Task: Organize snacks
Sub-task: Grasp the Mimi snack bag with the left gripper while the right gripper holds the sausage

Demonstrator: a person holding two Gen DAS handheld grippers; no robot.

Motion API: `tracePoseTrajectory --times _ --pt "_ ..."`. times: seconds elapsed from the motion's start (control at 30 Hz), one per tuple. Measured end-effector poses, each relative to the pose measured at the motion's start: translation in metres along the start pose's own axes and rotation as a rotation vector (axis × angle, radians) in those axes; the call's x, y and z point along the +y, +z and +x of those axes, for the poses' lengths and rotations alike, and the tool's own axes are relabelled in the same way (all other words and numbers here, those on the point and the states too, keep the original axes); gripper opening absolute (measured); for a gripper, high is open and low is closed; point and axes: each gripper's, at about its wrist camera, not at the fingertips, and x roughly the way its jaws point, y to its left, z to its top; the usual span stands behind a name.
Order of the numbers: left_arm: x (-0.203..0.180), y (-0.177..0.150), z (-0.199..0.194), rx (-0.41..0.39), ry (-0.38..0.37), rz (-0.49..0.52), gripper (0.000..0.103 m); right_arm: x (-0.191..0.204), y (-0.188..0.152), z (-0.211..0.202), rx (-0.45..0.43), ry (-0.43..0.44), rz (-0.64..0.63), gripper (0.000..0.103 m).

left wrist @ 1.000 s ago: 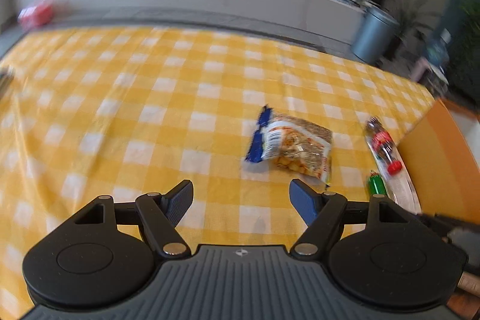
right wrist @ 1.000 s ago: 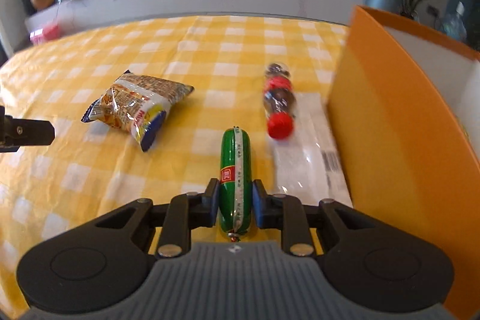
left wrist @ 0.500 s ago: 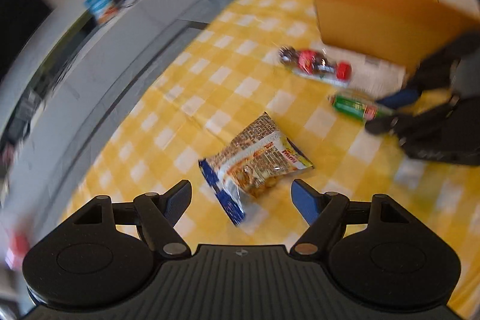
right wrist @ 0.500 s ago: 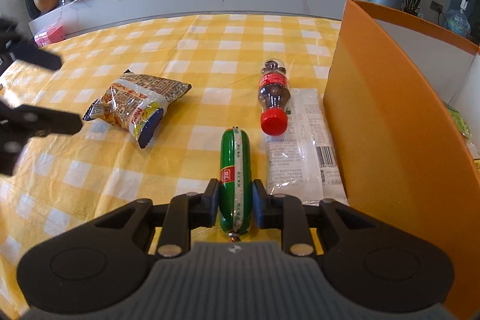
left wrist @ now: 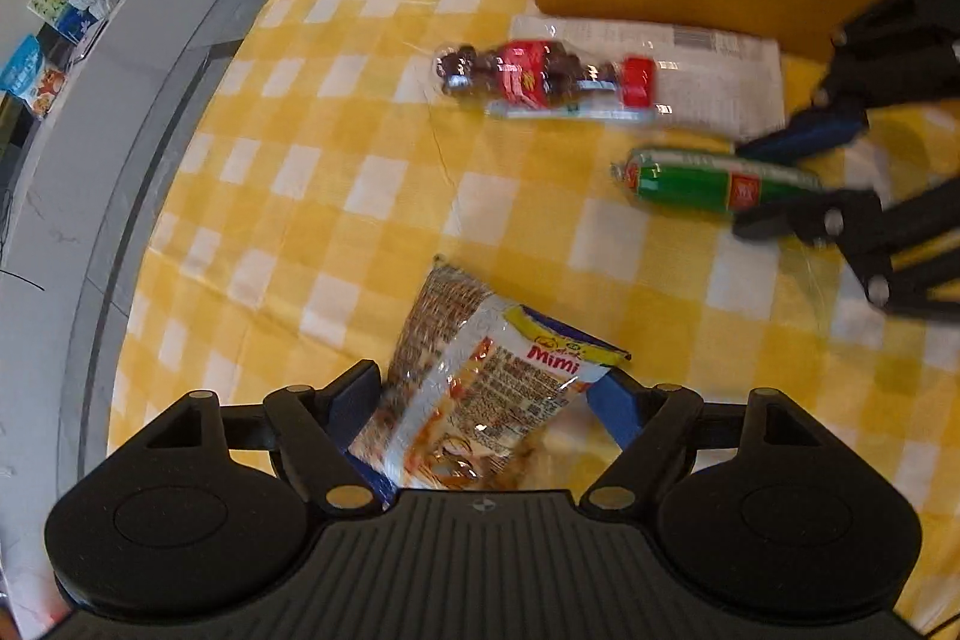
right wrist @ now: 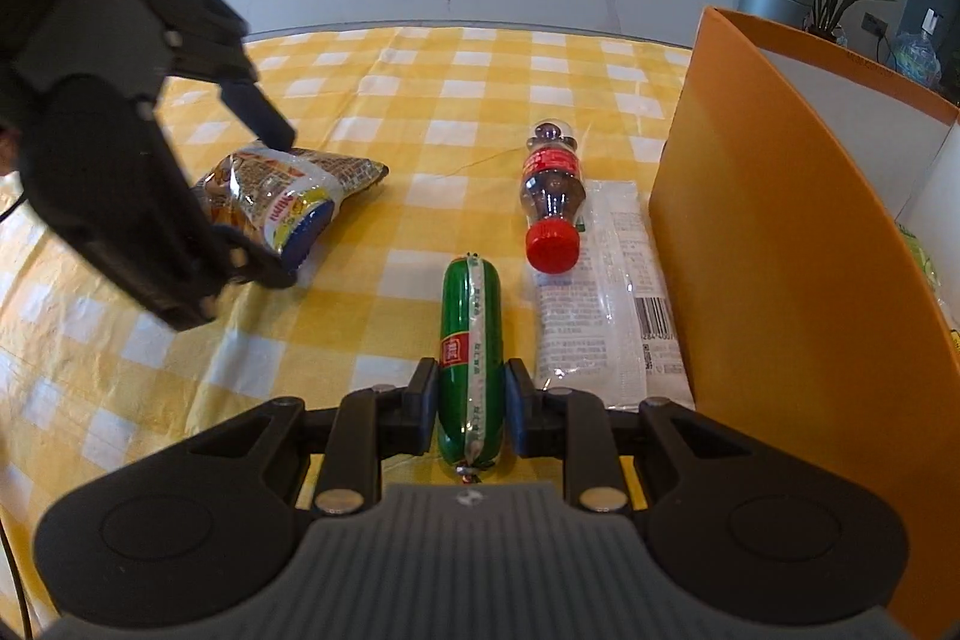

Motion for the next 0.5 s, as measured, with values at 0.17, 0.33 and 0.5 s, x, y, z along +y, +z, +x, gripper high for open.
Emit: tracePoseTrajectory --times 0.17,0.33,0.5 --pt "0.007 0.003 0.001 0.019 -0.052 -0.032 0.084 0.001 0.000 0.000 -0.003 0.000 -0.003 0.021" --pt "0.004 -0.001 -0.006 0.020 -0.040 -0.042 0.067 0.001 0.000 0.000 -0.003 0.001 -0.006 0.021" --pt "0.006 -0.007 -0.014 0.060 -0.010 -0.169 0.057 0.000 0.000 0.000 -0.003 0.001 -0.009 0.021"
